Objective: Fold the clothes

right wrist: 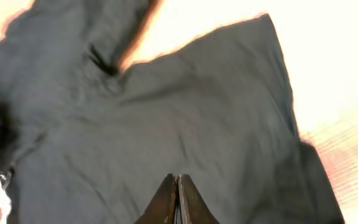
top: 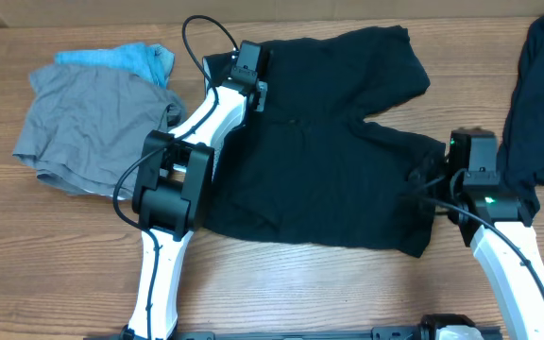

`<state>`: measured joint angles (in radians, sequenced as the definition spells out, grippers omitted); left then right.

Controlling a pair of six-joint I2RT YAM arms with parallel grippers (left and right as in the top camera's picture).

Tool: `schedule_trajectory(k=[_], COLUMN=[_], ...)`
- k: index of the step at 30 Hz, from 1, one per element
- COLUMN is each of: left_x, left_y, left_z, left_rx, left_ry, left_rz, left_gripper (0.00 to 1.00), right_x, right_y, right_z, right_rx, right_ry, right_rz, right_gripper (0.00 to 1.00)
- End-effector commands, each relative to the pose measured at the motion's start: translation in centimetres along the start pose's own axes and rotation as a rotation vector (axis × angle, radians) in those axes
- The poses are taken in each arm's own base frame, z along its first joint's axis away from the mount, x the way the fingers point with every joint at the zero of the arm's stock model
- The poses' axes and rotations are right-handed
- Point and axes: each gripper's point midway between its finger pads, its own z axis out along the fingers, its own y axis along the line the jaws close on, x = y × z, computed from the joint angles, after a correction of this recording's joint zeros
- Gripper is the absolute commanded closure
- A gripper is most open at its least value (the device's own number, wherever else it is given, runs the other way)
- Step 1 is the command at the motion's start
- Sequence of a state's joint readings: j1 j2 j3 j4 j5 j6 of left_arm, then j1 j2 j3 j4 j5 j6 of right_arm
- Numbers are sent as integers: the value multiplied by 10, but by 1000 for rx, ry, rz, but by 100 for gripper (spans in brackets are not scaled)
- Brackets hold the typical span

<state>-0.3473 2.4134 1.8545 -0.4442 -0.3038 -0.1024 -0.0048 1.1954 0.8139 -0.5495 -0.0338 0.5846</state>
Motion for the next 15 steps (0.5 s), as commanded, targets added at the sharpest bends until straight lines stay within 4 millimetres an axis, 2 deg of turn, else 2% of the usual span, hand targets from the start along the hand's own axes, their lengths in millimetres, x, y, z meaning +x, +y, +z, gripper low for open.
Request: schedule_trajectory(k=[1,3,6,8,11,15], left_x=[-22,-38,-48,-43,-28,-21], left_y=[-3,1,11,18,31,38], left_z=[-33,-62,-104,-132,-171,-202], left_rx=[3,8,15,36,73,114], left_ry=[-48,-86,-91,-54,19,45], left_rz=[-5,-12,-13,-38,-130,-147], left_gripper=[96,96,96,96,96,96], right_x=[-29,-32,-35,-39,-45,-50], right_y=[13,7,-18,-30,-33,-28], right_z=[14,29,35,26,8,-4], right_rx=[-39,-41,48,88,97,60], right_ry=[-72,10,117,148,156,136], right_rz=[-74,-61,6,37,5,13], right_gripper=[96,96,96,96,96,96])
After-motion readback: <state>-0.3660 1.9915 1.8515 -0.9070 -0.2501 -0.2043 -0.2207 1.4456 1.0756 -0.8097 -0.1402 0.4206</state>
